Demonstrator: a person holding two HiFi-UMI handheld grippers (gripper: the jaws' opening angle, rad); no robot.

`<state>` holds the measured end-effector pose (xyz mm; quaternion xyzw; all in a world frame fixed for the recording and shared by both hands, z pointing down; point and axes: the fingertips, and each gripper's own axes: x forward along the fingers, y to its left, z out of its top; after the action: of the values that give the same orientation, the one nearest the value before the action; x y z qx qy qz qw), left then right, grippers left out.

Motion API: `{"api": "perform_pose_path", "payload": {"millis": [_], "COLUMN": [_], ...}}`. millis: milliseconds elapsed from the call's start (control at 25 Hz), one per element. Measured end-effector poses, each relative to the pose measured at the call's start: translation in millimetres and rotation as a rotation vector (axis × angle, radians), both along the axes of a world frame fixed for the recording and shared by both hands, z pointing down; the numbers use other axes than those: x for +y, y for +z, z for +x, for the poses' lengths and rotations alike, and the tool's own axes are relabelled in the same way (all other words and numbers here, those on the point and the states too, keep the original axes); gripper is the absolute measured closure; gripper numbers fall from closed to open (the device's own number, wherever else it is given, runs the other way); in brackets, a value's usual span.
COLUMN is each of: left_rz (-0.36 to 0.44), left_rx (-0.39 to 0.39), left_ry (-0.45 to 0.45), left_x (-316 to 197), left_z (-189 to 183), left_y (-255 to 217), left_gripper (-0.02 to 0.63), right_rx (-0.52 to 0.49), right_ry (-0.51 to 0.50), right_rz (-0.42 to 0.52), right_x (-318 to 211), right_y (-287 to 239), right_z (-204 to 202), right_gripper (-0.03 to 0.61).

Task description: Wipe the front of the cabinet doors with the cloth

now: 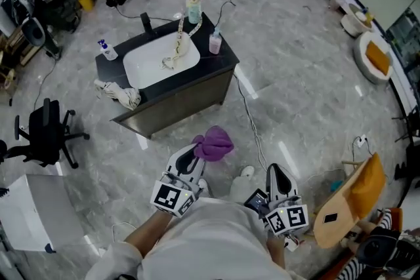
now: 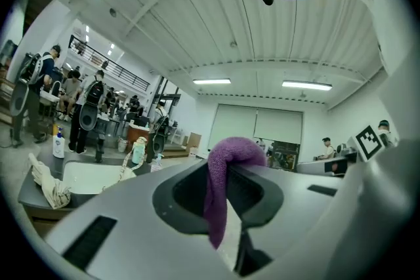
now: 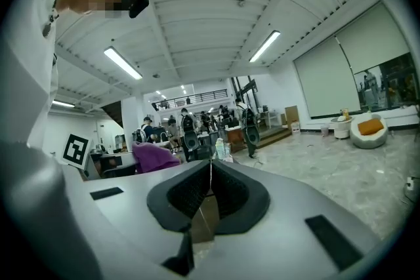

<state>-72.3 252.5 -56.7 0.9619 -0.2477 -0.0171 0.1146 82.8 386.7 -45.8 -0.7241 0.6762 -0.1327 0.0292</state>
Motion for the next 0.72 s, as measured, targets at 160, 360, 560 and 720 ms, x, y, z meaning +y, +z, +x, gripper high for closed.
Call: {"api": "perform_pose_path", "payload": {"millis": [160, 360, 560, 720], "left_rz": [-0.012, 0.009, 0.007, 0.004], "left_rx": [-0.016, -0.009, 0.001, -0.006], "left_ry": [-0.139, -0.281, -0.418, -0.498], "left_x": [-27, -58, -78, -88], "left_z": [-11, 9, 50, 85], "left_y": [3, 0, -4, -7], "left_gripper": [0.557, 0.557, 0.557, 0.557], "right_rx": [0.002, 0.004, 0.017, 0.019], "right_ry": [-0.099, -0.239, -0.384, -0.484], "right_rz": [0.007, 0.026, 0.022, 0.03], "right_x": [-40, -95, -148, -185], "right_y": [2, 2, 3, -2], "right_z": [16, 48, 98, 137], "right_gripper": [0.551, 0.551, 0.551, 0.551]}}
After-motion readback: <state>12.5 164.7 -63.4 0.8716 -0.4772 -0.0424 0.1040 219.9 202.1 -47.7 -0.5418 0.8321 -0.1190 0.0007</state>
